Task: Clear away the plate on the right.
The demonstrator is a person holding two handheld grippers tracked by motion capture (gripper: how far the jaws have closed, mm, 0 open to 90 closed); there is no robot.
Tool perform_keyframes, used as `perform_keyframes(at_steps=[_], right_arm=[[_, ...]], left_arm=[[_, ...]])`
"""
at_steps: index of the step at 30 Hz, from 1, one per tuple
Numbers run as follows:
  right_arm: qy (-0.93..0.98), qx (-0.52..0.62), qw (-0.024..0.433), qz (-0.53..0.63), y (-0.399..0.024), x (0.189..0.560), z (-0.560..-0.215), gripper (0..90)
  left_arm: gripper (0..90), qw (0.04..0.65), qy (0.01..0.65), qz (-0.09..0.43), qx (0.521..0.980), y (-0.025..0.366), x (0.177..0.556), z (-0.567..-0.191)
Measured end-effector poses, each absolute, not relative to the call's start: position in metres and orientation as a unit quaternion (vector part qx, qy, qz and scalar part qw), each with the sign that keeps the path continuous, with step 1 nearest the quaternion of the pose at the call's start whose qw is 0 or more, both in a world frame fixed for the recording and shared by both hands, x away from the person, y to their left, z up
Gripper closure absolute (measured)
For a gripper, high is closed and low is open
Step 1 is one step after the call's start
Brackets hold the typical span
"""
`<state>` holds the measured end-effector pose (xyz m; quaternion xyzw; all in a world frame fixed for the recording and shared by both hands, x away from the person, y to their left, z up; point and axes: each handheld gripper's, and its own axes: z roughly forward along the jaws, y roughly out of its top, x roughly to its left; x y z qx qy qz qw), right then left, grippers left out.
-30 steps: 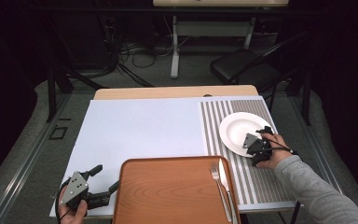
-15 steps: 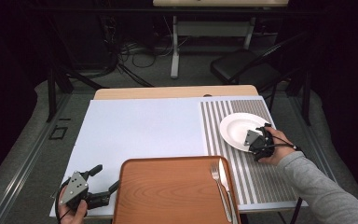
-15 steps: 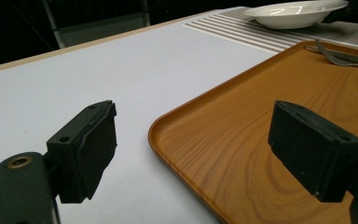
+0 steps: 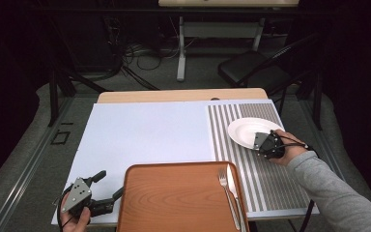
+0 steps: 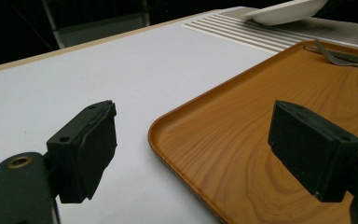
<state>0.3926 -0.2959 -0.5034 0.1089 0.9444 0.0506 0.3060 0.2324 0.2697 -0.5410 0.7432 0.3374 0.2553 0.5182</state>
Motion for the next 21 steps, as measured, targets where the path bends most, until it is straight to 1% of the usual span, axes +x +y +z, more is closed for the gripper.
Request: perform_keyframes(at_steps=[4,6,11,21], right_arm=[[0.944,0.116,0.305,0.042,-0.296,0.3939,-0.5057,54.2],[0.943,0.107,0.312,0.044,-0.2959,0.3948,-0.5067,56.2],[0.946,0.102,0.305,0.035,-0.2938,0.3936,-0.5078,60.6],[0.95,0.072,0.301,0.027,-0.2916,0.3914,-0.5115,72.5]], left_arm=[[15.7,0.519,0.339,0.255,0.742,0.2698,0.2323,-0.5411],[15.7,0.518,0.338,0.255,0.743,0.2699,0.2324,-0.5411],[15.7,0.518,0.338,0.255,0.743,0.2698,0.2326,-0.5412],[15.7,0.518,0.339,0.255,0.743,0.27,0.2326,-0.5412]])
